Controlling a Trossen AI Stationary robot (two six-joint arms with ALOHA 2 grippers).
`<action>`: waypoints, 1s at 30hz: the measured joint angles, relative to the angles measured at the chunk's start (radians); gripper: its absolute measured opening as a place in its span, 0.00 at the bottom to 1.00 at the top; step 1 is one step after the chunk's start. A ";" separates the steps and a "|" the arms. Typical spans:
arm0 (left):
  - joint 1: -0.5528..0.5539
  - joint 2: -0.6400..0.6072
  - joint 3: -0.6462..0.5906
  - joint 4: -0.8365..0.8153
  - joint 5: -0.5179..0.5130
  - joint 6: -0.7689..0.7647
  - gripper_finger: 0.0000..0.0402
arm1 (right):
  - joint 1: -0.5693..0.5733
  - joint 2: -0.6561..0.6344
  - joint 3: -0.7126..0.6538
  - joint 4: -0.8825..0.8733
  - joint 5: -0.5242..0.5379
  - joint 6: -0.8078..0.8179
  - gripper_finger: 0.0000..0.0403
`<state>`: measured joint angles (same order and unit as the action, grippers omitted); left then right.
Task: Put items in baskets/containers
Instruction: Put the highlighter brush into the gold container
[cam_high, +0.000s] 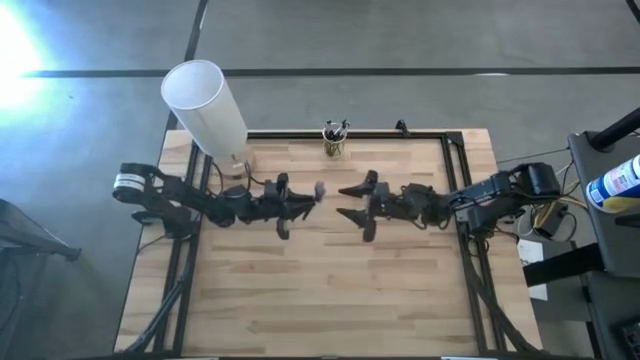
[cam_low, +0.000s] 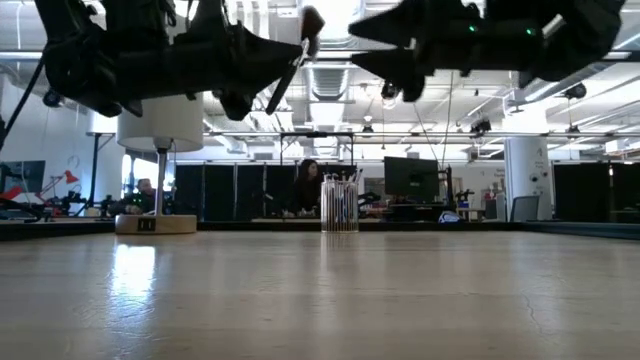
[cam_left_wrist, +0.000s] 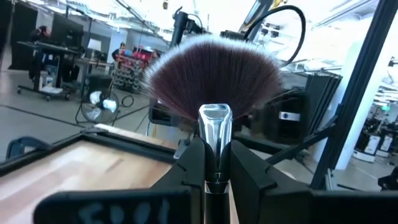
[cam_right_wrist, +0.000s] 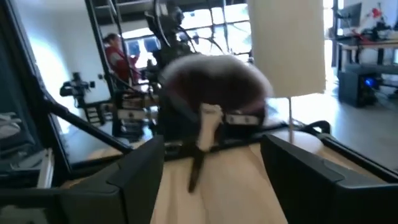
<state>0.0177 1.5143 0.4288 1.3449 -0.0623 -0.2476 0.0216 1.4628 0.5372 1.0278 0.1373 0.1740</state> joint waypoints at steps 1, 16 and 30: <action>0.000 0.000 0.003 0.001 0.000 0.004 0.10 | 0.000 0.012 0.020 -0.001 -0.008 -0.001 0.66; -0.001 0.000 0.029 -0.002 0.019 0.012 0.10 | -0.005 0.145 0.246 -0.107 -0.008 0.003 0.66; -0.003 0.000 0.031 -0.018 0.028 0.014 0.10 | -0.024 0.170 0.309 -0.150 -0.008 0.028 0.54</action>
<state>0.0151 1.5146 0.4595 1.3266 -0.0345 -0.2336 -0.0029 1.6325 0.8460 0.8783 0.1291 0.2023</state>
